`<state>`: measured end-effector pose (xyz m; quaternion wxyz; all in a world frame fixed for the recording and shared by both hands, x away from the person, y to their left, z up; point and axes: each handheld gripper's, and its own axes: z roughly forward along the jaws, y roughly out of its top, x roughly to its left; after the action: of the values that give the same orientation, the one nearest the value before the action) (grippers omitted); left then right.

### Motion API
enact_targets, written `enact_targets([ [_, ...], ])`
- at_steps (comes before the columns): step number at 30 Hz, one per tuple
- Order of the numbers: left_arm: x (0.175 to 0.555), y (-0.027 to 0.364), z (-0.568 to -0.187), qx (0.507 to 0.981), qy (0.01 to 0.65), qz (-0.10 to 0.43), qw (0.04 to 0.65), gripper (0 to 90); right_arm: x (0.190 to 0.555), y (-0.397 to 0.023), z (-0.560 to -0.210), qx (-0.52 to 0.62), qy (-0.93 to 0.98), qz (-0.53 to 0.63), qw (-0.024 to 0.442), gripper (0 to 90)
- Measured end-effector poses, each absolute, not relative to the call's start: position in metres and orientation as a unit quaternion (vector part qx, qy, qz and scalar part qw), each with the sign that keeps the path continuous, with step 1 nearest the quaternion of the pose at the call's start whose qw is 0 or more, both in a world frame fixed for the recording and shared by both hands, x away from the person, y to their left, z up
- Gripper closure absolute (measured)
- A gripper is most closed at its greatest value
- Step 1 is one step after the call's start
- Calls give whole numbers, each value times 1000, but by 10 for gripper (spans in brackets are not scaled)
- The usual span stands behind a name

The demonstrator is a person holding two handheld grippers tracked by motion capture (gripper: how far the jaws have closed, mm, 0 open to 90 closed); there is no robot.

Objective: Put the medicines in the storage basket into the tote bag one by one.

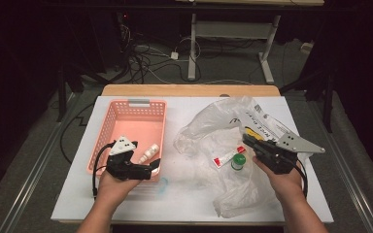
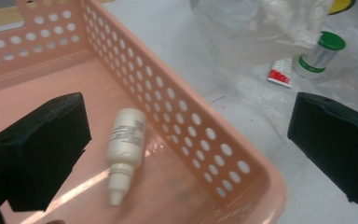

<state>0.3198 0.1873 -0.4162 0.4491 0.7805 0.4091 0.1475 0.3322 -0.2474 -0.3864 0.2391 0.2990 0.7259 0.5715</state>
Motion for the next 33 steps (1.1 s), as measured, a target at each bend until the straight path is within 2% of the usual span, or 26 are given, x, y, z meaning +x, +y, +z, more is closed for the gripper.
enact_targets([
  [14, 327, 219, -417, 760, 443, 162, 447, 0, 331, -250, -384, 296, 723, 576, 243, 900],
  [25, 342, 212, -406, 781, 440, 134, 422, 0, 331, -249, -383, 296, 723, 576, 241, 900],
  [33, 357, 209, -395, 782, 439, 147, 418, 0, 333, -248, -384, 296, 723, 576, 241, 900],
])
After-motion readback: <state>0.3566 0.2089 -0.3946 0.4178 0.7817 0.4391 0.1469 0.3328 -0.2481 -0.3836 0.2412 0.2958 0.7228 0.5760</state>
